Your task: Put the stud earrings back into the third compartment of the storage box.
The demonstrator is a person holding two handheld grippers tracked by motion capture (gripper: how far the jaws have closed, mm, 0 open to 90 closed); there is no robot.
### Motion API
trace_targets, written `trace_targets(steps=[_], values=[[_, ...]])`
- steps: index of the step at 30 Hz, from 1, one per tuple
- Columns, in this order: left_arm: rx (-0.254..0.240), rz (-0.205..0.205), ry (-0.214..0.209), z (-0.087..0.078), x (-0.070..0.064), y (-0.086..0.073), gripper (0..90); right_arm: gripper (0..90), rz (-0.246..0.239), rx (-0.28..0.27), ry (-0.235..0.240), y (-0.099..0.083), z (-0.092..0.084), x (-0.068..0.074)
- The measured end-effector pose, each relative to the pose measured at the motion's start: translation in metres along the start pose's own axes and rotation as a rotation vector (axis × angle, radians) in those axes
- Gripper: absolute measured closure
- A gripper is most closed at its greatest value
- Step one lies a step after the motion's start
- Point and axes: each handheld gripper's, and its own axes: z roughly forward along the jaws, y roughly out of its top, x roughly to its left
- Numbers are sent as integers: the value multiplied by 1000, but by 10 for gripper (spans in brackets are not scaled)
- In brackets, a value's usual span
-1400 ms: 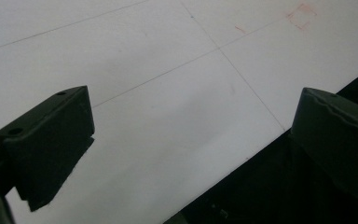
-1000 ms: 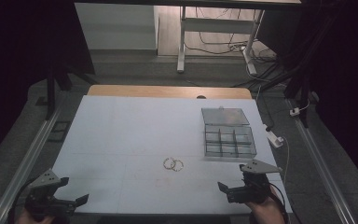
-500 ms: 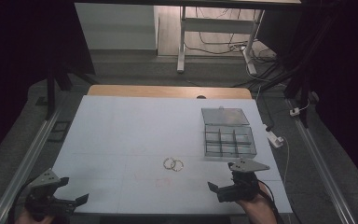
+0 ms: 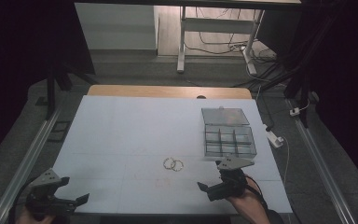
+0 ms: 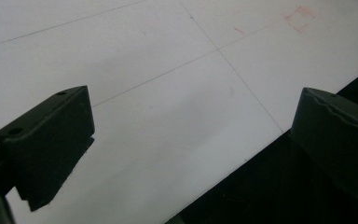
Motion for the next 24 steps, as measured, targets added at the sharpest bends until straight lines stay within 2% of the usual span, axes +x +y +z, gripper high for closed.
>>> trace_targets(steps=[4, 9, 14, 20, 22, 24], values=[[3, 1, 1, 0, 0, 0, 0, 0, 0, 33, 30, 5, 14, 2], [-1, -9, 5, 0, 1, 0, 0, 0, 14, 33, 56, 9, 23, 2], [-15, -25, 2, -1, 2, -1, 0, 0, 1, 39, 60, 13, 30, 3], [-2, -3, 7, -1, 0, -1, 0, 0, -10, 62, 88, 20, 43, 6], [0, -2, 14, -1, -1, -1, 0, 0, -12, 65, 92, 21, 45, 6], [-13, -9, 8, -2, 0, -1, 0, 0, -19, 66, 114, 24, 50, 8]])
